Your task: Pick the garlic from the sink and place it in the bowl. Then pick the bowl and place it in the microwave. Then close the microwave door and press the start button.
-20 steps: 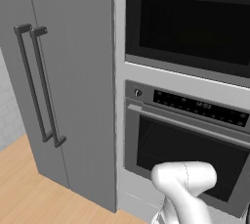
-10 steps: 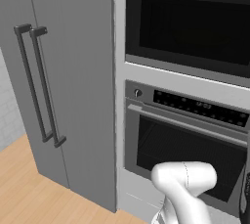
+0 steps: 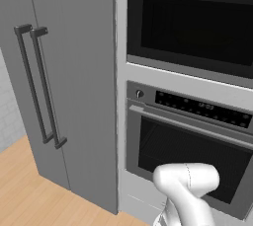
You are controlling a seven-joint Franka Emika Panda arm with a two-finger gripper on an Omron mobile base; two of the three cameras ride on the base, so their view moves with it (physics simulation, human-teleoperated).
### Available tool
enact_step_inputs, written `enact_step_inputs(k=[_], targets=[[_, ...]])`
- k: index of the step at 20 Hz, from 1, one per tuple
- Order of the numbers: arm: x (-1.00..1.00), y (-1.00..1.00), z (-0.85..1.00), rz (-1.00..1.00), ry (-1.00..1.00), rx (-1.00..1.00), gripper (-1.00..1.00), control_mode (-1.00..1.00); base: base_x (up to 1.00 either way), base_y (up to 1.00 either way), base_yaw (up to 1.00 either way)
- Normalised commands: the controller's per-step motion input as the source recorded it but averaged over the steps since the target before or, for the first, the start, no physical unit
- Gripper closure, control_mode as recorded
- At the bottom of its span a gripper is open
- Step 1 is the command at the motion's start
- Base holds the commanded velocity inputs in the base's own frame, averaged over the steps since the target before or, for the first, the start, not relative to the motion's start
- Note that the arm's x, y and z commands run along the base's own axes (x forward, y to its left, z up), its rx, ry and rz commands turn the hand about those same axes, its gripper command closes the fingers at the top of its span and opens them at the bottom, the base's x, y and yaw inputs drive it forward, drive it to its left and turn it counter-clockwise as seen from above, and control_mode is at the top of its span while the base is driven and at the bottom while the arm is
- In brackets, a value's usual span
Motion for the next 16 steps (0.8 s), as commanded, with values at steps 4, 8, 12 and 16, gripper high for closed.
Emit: enact_step_inputs(k=[4, 8, 12, 16], targets=[[0.23, -0.07, 0.0, 0.0, 0.0, 0.0, 1.0, -1.0, 0.0, 0.0, 0.0], [0.11, -0.19, -0.01, 0.0, 0.0, 0.0, 1.0, -1.0, 0.0, 0.0, 0.0], [0.09, -0.32, -0.01, 0.0, -0.03, 0.01, 1.0, -1.0, 0.0, 0.0, 0.0], [0.21, -0.1, -0.12, 0.0, 0.0, 0.0, 1.0, -1.0, 0.0, 0.0, 0.0]])
